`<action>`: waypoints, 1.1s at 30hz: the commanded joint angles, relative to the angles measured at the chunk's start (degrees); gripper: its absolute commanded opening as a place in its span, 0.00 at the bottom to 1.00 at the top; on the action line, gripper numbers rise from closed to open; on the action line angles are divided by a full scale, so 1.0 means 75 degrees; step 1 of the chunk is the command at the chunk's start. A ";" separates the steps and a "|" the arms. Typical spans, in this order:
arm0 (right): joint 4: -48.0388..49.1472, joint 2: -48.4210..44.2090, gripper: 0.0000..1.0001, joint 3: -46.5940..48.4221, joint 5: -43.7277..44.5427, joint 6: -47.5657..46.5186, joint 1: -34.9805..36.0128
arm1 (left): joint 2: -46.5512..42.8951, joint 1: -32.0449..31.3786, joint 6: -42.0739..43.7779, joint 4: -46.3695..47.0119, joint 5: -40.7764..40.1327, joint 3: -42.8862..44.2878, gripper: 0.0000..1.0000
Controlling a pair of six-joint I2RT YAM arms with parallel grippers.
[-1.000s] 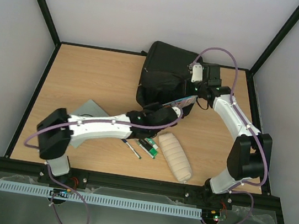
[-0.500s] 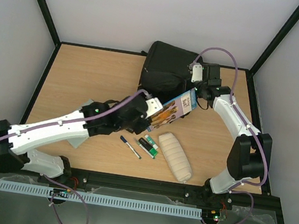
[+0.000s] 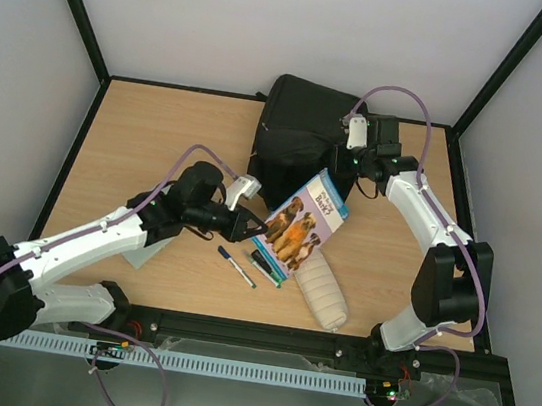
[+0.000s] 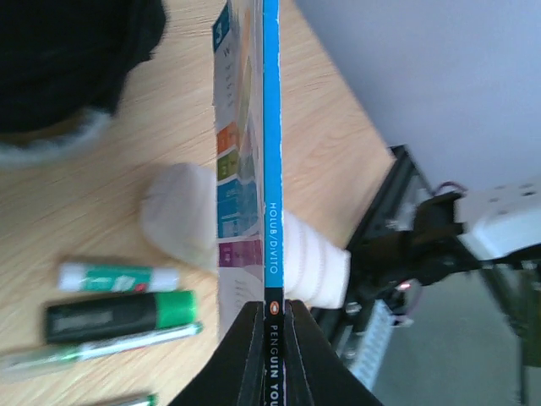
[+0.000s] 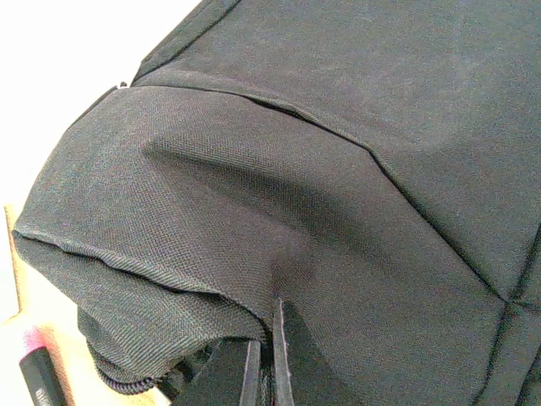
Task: Pack the student bag
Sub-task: Place the book in the student bag.
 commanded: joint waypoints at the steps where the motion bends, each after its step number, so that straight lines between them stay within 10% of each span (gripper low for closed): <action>1: 0.0081 -0.0159 0.01 0.0278 -0.0135 0.0056 -0.0023 | 0.0077 0.0335 -0.1368 0.2155 0.1847 0.0035 0.02; 19: -0.0118 0.0006 0.01 0.0620 -0.0151 0.0010 -0.0022 | 0.1346 0.0235 -0.2092 0.2860 0.2096 -0.0842 0.02; 33: -0.0187 0.0096 0.01 0.0440 -0.0737 -0.0039 -0.0019 | 0.2570 0.1280 -0.3651 0.6027 0.0932 -0.1700 0.02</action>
